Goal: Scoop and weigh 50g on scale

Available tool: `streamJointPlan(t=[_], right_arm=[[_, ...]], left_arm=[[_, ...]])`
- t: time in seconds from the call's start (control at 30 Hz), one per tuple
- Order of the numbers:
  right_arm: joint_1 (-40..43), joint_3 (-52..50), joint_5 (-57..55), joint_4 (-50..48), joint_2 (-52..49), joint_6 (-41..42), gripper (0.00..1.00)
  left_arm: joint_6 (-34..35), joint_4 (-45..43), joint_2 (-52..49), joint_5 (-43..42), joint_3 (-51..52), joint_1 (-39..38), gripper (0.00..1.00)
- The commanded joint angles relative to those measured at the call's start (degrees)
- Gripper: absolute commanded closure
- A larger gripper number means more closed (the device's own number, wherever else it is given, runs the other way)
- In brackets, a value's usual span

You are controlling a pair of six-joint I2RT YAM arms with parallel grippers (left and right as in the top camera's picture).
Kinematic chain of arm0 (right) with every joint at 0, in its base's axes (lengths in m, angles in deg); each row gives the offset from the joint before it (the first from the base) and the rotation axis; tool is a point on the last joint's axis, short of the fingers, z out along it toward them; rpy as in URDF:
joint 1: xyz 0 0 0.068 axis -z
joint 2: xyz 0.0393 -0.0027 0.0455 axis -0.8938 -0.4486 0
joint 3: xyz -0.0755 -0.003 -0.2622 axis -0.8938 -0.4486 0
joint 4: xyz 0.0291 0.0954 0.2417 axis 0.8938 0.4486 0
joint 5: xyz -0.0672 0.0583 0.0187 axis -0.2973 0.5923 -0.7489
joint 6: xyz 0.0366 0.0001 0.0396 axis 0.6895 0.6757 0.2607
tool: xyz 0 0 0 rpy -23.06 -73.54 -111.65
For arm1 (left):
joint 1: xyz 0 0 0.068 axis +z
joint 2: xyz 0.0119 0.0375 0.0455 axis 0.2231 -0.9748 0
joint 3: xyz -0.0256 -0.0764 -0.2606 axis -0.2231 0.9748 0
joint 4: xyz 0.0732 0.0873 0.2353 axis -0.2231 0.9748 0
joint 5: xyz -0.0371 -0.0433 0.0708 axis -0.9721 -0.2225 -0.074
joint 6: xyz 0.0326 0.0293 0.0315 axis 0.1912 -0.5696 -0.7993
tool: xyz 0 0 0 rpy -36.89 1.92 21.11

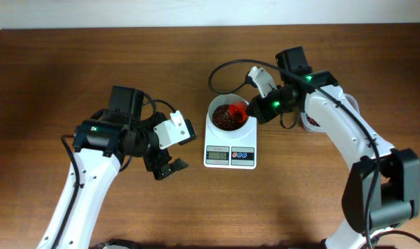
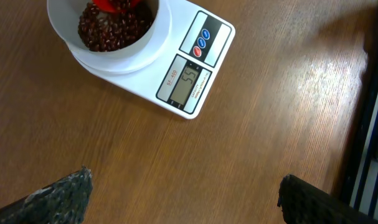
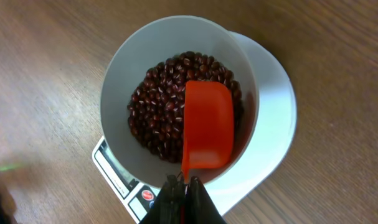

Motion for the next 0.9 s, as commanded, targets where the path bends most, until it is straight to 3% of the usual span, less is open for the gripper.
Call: streamJointPlan(t=[0.0,0.23,0.43,0.5,0.57,0.67,0.7,0.77,0.8,0.87], right_arm=[[1.7,1.07,-0.28,0.35,0.15,-0.2,0.96],[1.7,1.07,7.1,-1.36,0.39,-0.17,0.96],[1.68,1.07,6.38,-1.42,4.11,-0.61,0.96],[1.22,1.07,-0.46,-1.36,4.11,1.33,0.96],[1.25,1.07,4.96,-1.33,4.11,0.59,0.96],[1.25,1.07,1.75,-1.33,4.11,2.29,0.96],[1.29,1.07,7.48,-1.38,4.15,-0.15,0.96],[1.29,1.07,0.17,-1.36,4.15,3.87,0.96],[1.29,1.07,5.7,-1.57,4.15,2.12,0.96],[1.29,1.07,1.05,-0.96,4.15,4.46,0.96]], left_arm=[[-0.9,-0.04,0.11,-1.03,0.15,-0.22,0.01],[-0.9,-0.04,0.11,-1.03,0.15,-0.22,0.01],[-0.9,-0.04,0.11,-1.03,0.15,-0.22,0.01],[-0.87,-0.07,0.11,-1.03,0.15,-0.22,0.01],[-0.9,-0.04,0.11,-1.03,0.15,-0.22,0.01],[-0.9,-0.04,0.11,-1.03,0.15,-0.22,0.01],[-0.9,-0.04,0.11,-1.03,0.15,-0.22,0.01],[-0.9,-0.04,0.11,-1.03,0.15,-0.22,0.01],[-0.9,-0.04,0.11,-1.03,0.15,-0.22,0.01],[-0.9,-0.04,0.11,-1.03,0.15,-0.22,0.01]])
